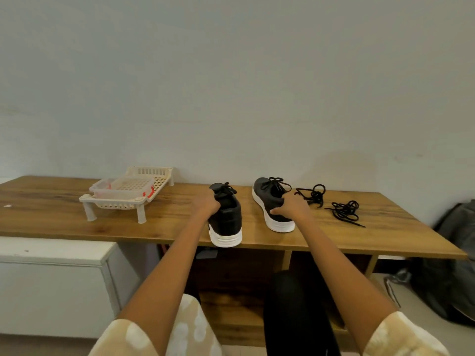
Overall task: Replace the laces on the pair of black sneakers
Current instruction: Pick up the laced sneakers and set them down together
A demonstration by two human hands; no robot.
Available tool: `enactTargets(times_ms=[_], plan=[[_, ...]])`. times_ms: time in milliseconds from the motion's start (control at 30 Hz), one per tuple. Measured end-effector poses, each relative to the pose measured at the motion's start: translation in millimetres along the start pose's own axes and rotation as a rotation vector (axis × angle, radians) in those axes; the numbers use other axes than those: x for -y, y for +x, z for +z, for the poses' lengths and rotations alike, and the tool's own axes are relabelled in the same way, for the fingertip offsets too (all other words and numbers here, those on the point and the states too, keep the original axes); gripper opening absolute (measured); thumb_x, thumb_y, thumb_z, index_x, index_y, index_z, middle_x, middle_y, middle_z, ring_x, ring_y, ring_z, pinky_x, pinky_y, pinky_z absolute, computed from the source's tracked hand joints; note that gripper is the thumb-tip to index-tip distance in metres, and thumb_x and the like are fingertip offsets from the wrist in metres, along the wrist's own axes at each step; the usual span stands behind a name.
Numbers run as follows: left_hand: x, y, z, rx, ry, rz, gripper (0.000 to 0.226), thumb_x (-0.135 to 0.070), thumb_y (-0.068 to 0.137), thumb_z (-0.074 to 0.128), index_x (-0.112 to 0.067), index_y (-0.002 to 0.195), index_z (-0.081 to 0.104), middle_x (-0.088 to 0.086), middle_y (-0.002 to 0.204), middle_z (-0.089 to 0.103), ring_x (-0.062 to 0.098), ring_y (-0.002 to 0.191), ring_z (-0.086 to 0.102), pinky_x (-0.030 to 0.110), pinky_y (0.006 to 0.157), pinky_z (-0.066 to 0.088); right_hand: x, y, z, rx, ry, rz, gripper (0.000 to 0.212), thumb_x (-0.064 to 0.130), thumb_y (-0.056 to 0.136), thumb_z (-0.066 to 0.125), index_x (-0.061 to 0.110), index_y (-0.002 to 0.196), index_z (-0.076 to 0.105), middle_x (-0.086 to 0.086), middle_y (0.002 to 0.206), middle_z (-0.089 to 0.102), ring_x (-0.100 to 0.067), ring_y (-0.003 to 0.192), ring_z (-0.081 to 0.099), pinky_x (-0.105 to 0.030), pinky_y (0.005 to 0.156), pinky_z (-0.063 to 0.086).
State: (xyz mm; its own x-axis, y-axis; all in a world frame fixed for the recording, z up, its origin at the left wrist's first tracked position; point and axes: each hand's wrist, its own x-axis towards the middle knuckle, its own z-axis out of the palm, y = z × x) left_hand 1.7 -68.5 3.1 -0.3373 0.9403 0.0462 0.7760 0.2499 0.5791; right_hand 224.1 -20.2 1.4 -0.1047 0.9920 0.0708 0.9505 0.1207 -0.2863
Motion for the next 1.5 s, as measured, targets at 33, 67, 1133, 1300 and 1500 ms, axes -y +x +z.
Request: enactTargets(times_ms=[33,67,1133,1300,1500], plan=[[-2.0,1.1,2.8,-0.009,-0.026,0.005,0.024,-0.01,0.089,0.048,-0.008,0.111,0.058,0.016,0.104,0.064,0.029,0.085,0.063,0.036,0.077,0.055,4.3,-2.2,1.4,-0.018,0.011,-0.014,0.047,0.041,0.085,0.067,0.007,0.116,0.055,-0.01,0.113,0.061,-0.024,0.099,0.06,-0.028,0.07,0.042],[-3.7,1.2,6.1,-0.027,-0.066,0.007,0.024,-0.011,0.09,0.049,-0.01,0.111,0.059,0.014,0.103,0.065,0.027,0.082,0.062,0.034,0.073,0.054,9.1,-4.3,3.7,-0.03,0.027,-0.025,0.045,0.039,0.085,0.067,0.008,0.115,0.055,-0.01,0.113,0.061,-0.024,0.099,0.06,-0.027,0.069,0.043],[4.8,32.7,41.2,0.093,-0.182,0.244,0.041,-0.047,0.079,0.07,-0.016,0.101,0.055,0.004,0.109,0.055,0.022,0.105,0.055,0.032,0.084,0.046,32.4,19.9,4.9,0.237,0.099,-0.081,0.062,0.045,0.077,0.073,0.007,0.122,0.054,-0.011,0.122,0.059,-0.026,0.105,0.059,-0.037,0.088,0.054],[-8.3,31.9,28.2,0.255,-0.111,0.175,0.052,-0.046,0.085,0.064,-0.012,0.123,0.056,0.005,0.127,0.055,0.023,0.116,0.052,0.029,0.087,0.043,30.2,18.2,5.3,0.239,0.165,-0.107,0.058,0.039,0.075,0.077,0.005,0.117,0.055,-0.011,0.115,0.062,-0.028,0.102,0.061,-0.041,0.086,0.055],[-14.4,51.0,13.2,0.487,0.145,0.176,0.071,-0.062,0.08,0.059,-0.014,0.132,0.049,0.004,0.137,0.049,0.022,0.122,0.048,0.035,0.1,0.041,33.3,27.9,-10.2,0.366,0.02,-0.137,0.067,0.045,0.077,0.074,0.008,0.126,0.048,-0.008,0.125,0.054,-0.023,0.095,0.056,-0.033,0.079,0.055]])
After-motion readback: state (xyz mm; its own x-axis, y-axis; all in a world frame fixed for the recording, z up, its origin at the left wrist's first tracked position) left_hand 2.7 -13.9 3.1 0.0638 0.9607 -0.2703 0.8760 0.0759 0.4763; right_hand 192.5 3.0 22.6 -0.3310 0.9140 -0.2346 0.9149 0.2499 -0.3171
